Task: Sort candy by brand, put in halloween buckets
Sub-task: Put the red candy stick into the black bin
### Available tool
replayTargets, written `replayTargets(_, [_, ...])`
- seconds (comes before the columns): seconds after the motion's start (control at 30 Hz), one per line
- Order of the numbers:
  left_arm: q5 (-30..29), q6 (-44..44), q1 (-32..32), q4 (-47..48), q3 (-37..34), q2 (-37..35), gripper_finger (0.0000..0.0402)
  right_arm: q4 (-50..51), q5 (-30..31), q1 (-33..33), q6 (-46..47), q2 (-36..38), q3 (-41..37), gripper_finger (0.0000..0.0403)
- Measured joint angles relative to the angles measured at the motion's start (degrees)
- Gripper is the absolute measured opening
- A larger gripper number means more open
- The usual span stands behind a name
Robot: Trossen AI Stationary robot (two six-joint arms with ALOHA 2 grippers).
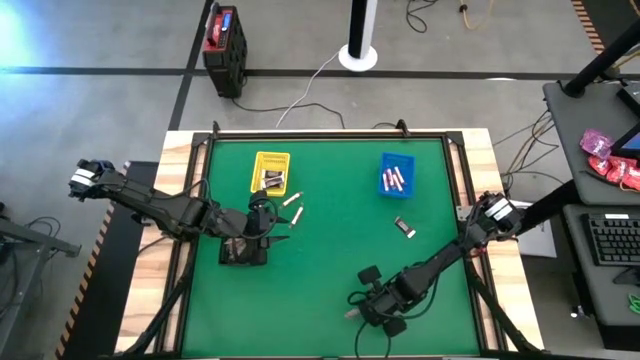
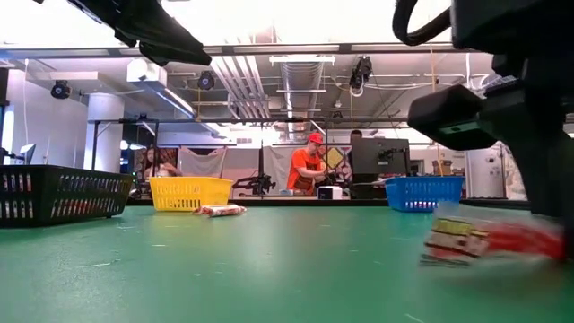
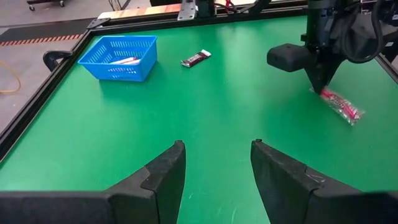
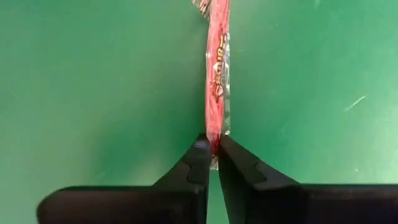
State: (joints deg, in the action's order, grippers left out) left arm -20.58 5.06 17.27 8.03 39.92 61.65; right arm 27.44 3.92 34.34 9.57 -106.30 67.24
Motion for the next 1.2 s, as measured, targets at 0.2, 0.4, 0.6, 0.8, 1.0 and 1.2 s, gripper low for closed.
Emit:
replayTargets(0.2, [0.23,0.63,0.26,-1.9,-0.36,0.32,0.0166,-0.19,6.09,-2.63,4.97,1.43,-0.14,0.0014])
replayTargets(0.4, [10.67,-2.23,1.53,-6.93,-1.75,3.44,0.0166,-9.07,8.16,-8.27,3.57,2.99,-0.52,0.0013])
replayTargets(0.6, [14.36,-2.97,3.64,-8.48,-2.97,6.01,0.0166,-29.65,9.66,-12.46,-3.49,2.93,-5.16,0.0012])
replayTargets(0.8, [15.19,-2.32,4.86,-11.2,-4.85,8.14,0.0166,-51.46,11.11,-14.7,-7.78,2.45,-11.51,0.0012])
replayTargets(1.0, [12.57,-2.17,4.82,-14.76,-4.83,10.35,0.0166,-61.4,11.42,-16.44,-11.47,2.12,-13.7,0.0012])
replayTargets(1.2, [10.54,-5.46,4.75,-23.51,-4.82,12.59,0.0166,-60.96,11.1,-17.61,-13.23,2.12,-12.26,0.0012])
